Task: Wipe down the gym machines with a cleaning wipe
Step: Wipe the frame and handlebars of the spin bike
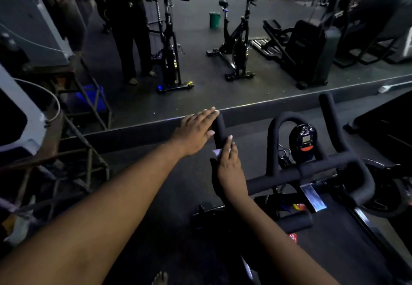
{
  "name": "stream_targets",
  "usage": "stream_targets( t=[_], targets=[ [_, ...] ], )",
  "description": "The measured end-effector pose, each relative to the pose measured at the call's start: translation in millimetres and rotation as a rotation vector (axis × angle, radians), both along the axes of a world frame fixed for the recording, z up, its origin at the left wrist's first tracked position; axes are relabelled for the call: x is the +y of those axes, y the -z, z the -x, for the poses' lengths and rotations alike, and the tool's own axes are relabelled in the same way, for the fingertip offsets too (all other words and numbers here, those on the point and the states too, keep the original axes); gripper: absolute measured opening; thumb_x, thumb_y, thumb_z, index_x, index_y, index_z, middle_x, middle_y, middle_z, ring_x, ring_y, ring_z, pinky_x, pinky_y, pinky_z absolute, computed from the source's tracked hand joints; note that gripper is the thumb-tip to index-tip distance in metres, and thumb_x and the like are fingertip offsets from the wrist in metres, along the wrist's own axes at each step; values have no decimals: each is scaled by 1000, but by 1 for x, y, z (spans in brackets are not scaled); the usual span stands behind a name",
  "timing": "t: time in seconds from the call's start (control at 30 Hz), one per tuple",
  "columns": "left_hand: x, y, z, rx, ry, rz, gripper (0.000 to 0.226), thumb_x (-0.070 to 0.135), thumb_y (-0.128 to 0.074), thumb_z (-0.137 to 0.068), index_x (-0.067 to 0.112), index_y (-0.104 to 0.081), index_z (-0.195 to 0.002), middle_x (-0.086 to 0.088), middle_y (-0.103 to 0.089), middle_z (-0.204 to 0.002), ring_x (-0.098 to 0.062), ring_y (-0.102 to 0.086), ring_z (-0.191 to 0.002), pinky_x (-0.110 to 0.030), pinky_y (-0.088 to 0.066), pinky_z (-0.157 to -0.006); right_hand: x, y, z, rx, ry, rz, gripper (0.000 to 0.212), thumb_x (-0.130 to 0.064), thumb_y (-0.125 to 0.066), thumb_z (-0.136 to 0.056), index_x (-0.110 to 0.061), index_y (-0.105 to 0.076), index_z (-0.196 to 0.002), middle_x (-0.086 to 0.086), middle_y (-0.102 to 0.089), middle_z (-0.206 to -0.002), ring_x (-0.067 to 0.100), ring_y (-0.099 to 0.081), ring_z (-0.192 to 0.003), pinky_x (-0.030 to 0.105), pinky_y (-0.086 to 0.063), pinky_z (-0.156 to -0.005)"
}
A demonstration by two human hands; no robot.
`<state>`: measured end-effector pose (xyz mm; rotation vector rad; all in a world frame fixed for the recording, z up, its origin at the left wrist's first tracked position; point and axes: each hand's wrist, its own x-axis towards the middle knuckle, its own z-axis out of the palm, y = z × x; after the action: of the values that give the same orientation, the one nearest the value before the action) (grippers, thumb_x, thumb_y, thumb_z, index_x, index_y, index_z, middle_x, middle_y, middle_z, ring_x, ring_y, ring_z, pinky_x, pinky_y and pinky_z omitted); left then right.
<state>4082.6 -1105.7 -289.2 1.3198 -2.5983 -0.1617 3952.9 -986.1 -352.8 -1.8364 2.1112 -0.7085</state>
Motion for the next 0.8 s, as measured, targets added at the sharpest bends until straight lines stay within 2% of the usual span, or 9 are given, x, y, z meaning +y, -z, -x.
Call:
stream_targets(
  t=[0.1, 0.2, 0.27, 0.33, 0.4, 0.47, 0.53, 0.67, 0.8],
  targets=[
    [-16, 3, -1, -96, 124, 36, 64, 37, -32, -109, 26, 1, -163, 9, 4, -171, -13, -7, -157, -42, -10, -125, -17, -8, 1, -126, 49, 68, 96, -27, -58, -101, -6, 17, -157, 11, -39, -149, 31, -46, -129, 39, -46, -99],
    [-29, 9, -4, -96, 189, 98, 62, 36, -29, -108, 26, -3, -163, 8, -2, -171, -14, -12, -156, -45, -11, -126, -35, -20, 1, -190, 128, 42, 104, -30, -68, -95, -2, 11, -158, 7, -47, -136, 27, -49, -120, 30, -44, -89],
    [-33, 7, -7, -86, 216, 134, 60, 37, -28, -107, 26, -8, -163, 8, -9, -170, -14, -15, -156, -47, -12, -125, -37, -23, -1, -145, 145, 19, 114, -53, -66, -89, -5, 10, -159, 10, -46, -139, 29, -49, -121, 41, -49, -92],
    [-34, 5, -7, -96, 228, 137, 60, 38, -31, -109, 25, -9, -163, 8, -9, -170, -12, -11, -156, -48, -8, -125, -26, -20, -1, 57, 169, -94, 115, -73, -52, -86, -10, 9, -160, 9, -38, -153, 29, -45, -135, 57, -39, -108],
    [-33, 5, -8, -92, 240, 124, 62, 40, -31, -109, 24, -6, -163, 7, -5, -171, -12, -8, -157, -50, -5, -125, -8, -9, -4, 283, 254, -156, 106, -78, -35, -89, -10, 4, -161, 7, -27, -164, 26, -30, -149, 70, -13, -115],
    [-32, 8, -8, -85, 242, 105, 63, 42, -29, -109, 24, -1, -163, 7, 0, -171, -13, -5, -157, -52, -2, -125, 8, -2, -4, 386, 320, -143, 93, -69, -28, -96, -9, -1, -161, 6, -23, -166, 25, -22, -153, 76, -7, -112],
    [-30, 10, -7, -77, 242, 75, 64, 43, -27, -109, 24, 3, -163, 7, 3, -171, -13, -2, -157, -54, -1, -125, 19, 4, -5, 390, 362, -182, 83, -58, -29, -99, -10, -5, -161, 6, -26, -165, 28, -25, -151, 74, -10, -113],
    [-29, 10, -5, -87, 223, 76, 65, 43, -27, -109, 25, 5, -162, 8, 7, -170, -12, -1, -157, -57, -2, -124, 44, 13, -8, 444, 427, -57, 80, -50, -36, -88, -9, -34, -156, 11, -53, -144, 33, -51, -127, 68, -31, -111],
    [-27, 8, -5, -81, 227, 57, 65, 42, -27, -109, 25, 6, -162, 8, 9, -170, -12, 1, -157, -57, -2, -124, 64, 13, -3, 534, 385, 85, 72, -48, -42, -85, -9, -52, -145, 13, -59, -124, 34, -53, -108, 54, -48, -91]
  ],
)
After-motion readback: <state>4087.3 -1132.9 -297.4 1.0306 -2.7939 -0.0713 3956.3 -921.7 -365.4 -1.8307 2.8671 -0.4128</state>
